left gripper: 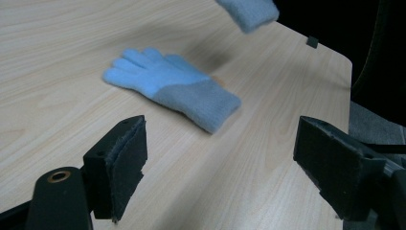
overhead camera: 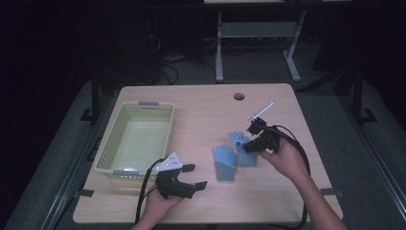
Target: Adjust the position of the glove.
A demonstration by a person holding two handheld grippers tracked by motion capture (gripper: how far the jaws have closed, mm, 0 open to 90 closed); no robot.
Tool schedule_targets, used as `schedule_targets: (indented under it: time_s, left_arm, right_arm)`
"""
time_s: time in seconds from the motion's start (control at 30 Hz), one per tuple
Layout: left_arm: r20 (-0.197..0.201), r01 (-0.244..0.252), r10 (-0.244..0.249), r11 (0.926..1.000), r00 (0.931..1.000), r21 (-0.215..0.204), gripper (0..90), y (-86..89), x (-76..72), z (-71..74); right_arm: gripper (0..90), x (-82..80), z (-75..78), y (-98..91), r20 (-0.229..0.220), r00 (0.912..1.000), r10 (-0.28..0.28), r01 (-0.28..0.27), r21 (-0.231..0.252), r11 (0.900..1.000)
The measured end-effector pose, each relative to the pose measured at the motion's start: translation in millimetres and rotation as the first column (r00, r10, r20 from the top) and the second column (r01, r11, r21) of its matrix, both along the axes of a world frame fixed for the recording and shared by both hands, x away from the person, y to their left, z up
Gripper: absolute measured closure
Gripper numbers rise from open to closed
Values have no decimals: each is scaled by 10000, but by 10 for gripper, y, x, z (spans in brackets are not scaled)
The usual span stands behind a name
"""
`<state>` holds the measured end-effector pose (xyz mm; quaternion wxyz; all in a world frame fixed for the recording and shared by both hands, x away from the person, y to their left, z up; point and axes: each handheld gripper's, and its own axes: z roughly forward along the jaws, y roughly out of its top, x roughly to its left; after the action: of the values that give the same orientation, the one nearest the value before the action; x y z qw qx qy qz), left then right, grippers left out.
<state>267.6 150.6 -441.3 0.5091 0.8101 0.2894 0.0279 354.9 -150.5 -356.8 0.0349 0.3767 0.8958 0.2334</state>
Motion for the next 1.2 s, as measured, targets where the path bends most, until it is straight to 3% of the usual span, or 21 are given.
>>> schedule_targets:
  time_s: [0.67,1.2]
  left_arm:
    - [0,-19,19,10000,10000,62,186,20,-6,13]
    - [2,-95,95,10000,10000,-15,187,21,-5,9]
  right_arm:
    - [810,-3,-274,435,-445,9972,603,-591,271,9979]
    - [799,-28,-424,575,-689,9971,329,-319,154,9994]
